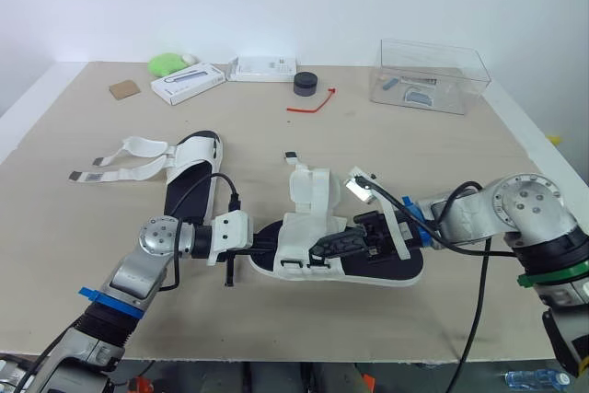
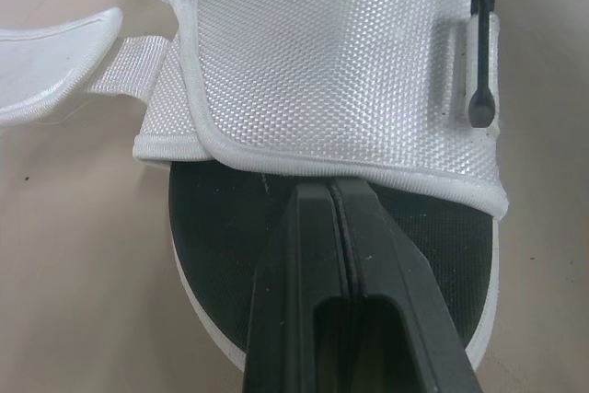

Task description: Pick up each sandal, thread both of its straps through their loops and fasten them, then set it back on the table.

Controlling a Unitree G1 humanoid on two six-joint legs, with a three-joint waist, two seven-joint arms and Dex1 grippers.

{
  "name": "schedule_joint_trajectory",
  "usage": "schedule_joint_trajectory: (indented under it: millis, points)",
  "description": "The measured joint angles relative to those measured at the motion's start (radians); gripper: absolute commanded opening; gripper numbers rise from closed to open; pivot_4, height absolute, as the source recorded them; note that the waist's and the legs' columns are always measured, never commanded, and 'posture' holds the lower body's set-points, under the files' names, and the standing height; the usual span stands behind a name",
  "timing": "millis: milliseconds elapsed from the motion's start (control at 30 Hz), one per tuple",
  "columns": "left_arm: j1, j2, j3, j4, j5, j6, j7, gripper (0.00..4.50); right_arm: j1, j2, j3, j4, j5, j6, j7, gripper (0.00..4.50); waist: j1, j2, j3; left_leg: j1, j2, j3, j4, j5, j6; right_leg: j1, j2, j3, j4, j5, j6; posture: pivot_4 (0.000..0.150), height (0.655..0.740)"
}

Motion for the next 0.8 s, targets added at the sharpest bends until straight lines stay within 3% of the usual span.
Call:
schedule_joint_trajectory:
  millis: [800]
  points:
    - [-0.009, -0.013, -0.002, 0.014, 0.009, -0.001, 0.001, 0.00, 0.041, -0.022, 0.040, -0.121, 0.010, -0.066, -0.090, 0.05, -0.001, 0.000, -0.004, 0.001, 0.000, 0.000, 0.000, 0.000, 0.001, 0.000, 0.000, 0.000, 0.000, 0.000, 0.000, 0.150, 0.7400]
